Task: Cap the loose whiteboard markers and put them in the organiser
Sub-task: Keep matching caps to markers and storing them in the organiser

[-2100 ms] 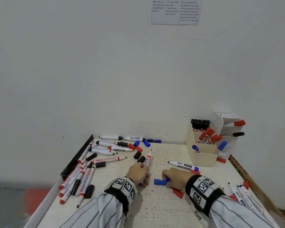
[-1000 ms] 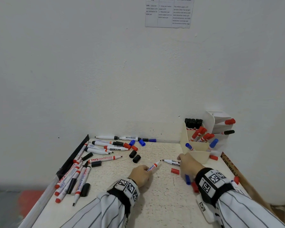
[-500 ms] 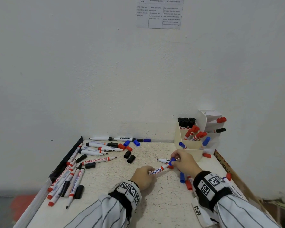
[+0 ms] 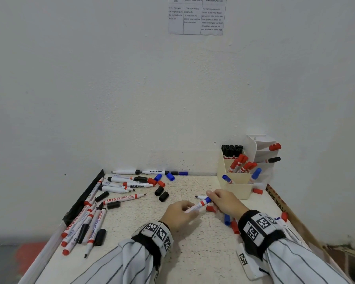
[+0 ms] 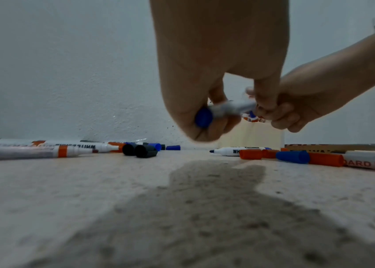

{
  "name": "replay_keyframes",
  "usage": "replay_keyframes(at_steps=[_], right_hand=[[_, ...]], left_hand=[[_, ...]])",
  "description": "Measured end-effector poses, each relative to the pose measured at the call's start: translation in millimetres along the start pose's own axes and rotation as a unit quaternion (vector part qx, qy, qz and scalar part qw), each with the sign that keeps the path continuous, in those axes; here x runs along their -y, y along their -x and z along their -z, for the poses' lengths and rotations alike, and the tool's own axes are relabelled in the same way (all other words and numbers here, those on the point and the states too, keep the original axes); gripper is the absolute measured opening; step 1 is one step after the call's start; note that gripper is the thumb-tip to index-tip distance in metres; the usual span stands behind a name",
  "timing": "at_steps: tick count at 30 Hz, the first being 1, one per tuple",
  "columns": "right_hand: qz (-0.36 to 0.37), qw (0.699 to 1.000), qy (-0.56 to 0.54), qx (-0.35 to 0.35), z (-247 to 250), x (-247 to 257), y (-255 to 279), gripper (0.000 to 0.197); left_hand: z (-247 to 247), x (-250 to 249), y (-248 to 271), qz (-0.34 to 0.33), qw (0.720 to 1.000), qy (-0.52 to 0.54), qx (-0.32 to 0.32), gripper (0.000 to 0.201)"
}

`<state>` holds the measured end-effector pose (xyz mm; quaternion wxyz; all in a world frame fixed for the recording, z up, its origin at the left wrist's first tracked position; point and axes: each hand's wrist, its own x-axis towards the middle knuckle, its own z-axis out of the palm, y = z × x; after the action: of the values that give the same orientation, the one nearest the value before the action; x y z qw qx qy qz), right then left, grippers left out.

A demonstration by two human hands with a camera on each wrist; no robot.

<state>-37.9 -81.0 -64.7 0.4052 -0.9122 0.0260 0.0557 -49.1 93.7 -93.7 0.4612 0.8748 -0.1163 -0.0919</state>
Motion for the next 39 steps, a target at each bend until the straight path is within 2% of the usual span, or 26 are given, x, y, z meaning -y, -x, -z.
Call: replay_keyframes(at_steps=[2,5,8,10,14,18,22,25,32,35,39], right_hand=[[-0.011,1.0,0.006,-0.019,-1,2,0,0.046],[-0.036,0.999,-0.009,-0.036,0,2,0,0.049],[-0.05,0.998,-0.005,-0.029,4,3,2,0.047],[-0.051,0.998,-0.005,-0.026,7,3,3,0.045],[-0.026,0.999,-0.007,-0.023,12,2,7,0.038],[0.016,0.998,-0.056,-0.029,16,1,9,0.035],[0.025,0.992,-0.123,-0.027,17,-2,10,0.034],[0.045,0.986,-0.157,-0.013,20,-5,10,0.037],[0.088,0.985,-0.144,0.027,32,-11,14,0.035],[0.119,0.982,-0.146,0.021,41,-10,13,0.033],[0.161,0.984,-0.065,-0.028,62,-8,3,0.025]], left_hand=[[0,-3,2,-0.039,0.999,0.006,-0.033,0.023],[-2,-11,2,-0.071,0.993,-0.045,-0.078,0.024],[-2,-18,2,-0.084,0.98,-0.162,-0.077,0.032],[-3,-22,1,-0.095,0.977,-0.182,-0.054,0.029],[-6,-31,-1,-0.081,0.994,-0.078,0.0,0.023],[-5,-37,-3,-0.02,0.998,0.039,0.046,0.021],[-3,-40,0,0.046,0.977,0.18,0.104,0.024],[-4,-43,2,0.089,0.955,0.249,0.138,0.027],[-5,-47,-4,0.121,0.931,0.292,0.181,0.031],[-12,-49,-10,0.083,0.941,0.285,0.165,0.028],[-23,-50,-21,0.034,0.96,0.258,0.107,0.032]])
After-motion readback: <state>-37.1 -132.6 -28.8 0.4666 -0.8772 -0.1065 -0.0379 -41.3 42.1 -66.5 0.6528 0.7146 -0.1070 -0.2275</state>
